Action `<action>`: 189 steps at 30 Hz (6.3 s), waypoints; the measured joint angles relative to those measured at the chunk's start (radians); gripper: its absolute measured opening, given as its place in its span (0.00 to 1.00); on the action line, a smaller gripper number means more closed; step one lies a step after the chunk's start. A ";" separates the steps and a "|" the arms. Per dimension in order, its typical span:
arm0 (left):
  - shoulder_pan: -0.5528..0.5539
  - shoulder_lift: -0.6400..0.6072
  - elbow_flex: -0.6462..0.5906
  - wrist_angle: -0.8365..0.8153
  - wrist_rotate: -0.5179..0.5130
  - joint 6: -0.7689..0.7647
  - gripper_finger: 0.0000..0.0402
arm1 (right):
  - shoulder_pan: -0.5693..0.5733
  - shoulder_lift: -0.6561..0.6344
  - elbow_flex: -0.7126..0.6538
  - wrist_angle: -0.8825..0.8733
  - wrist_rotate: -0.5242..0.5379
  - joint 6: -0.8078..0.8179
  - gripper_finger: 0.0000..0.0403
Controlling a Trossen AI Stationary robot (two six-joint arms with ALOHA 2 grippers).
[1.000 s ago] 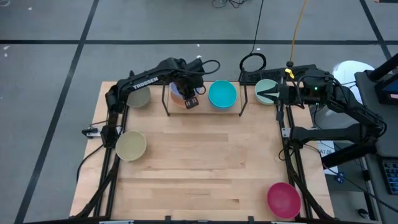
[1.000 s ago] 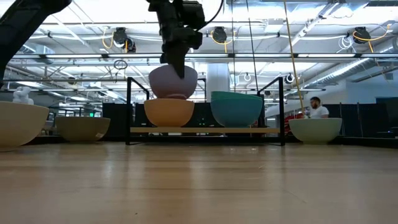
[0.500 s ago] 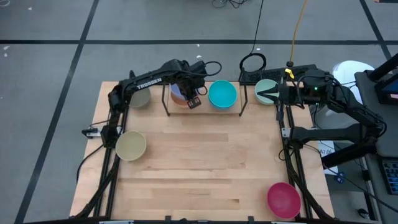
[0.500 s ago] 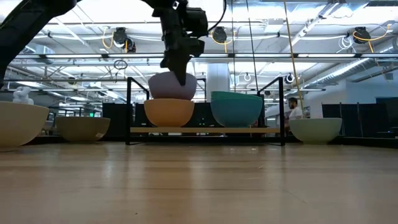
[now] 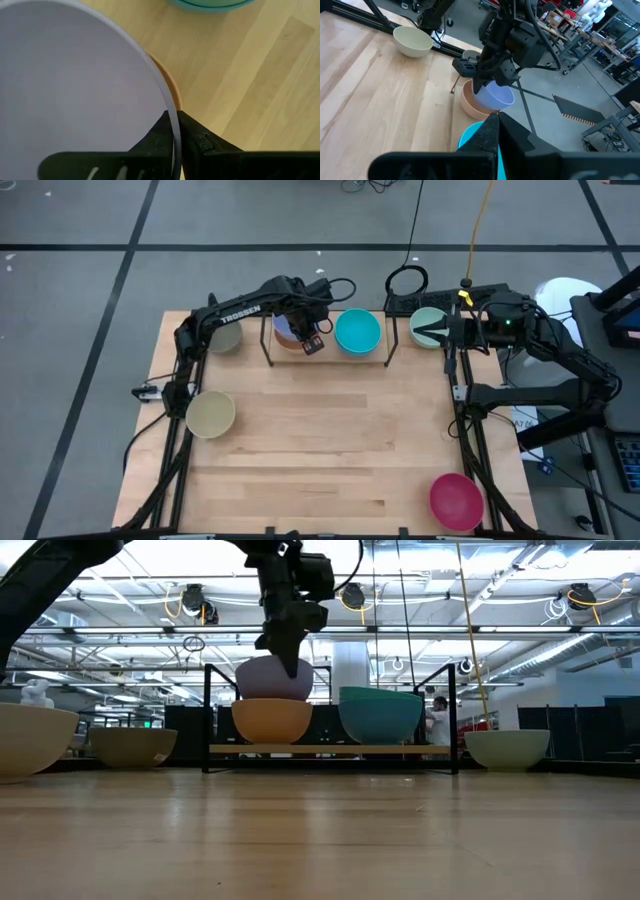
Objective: Place and stack bowls onto a shelf
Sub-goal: Stack the purple bowl on top of the orange bowl on the shelf, then stack the red bowl on top of the light blue bowl on the shelf
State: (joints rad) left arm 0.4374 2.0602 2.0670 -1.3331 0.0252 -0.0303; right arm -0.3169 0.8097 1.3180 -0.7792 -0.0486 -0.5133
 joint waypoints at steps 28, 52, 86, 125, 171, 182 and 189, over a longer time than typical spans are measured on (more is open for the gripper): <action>-0.001 -0.002 -0.269 0.029 -0.037 -0.025 0.23 | 0.000 0.000 0.000 0.003 0.000 0.003 0.00; -0.046 -0.002 -0.046 -0.008 -0.026 0.009 0.25 | 0.000 0.000 0.000 0.004 0.000 0.004 0.00; -0.103 -0.387 -0.046 -0.027 -0.139 0.063 0.25 | 0.000 -0.031 0.000 0.129 0.135 0.142 0.00; -0.215 -0.433 -0.047 -0.211 -0.139 -0.028 0.25 | 0.000 -0.119 0.000 -0.101 0.001 0.227 0.15; -0.215 -0.433 -0.047 -0.210 -0.140 0.027 0.25 | 0.106 -0.027 -0.221 -0.792 -0.541 0.686 0.21; -0.215 -0.433 -0.047 -0.211 -0.140 0.027 0.25 | 0.300 0.002 -0.401 -0.768 -0.589 0.689 0.20; -0.215 -0.433 -0.047 -0.211 -0.140 0.027 0.25 | 0.470 0.030 -0.440 -0.603 -0.582 0.794 0.20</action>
State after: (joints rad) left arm 0.2227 1.6268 2.0205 -1.5436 -0.1144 -0.0032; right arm 0.1528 0.8392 0.8783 -1.3825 -0.6302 0.2805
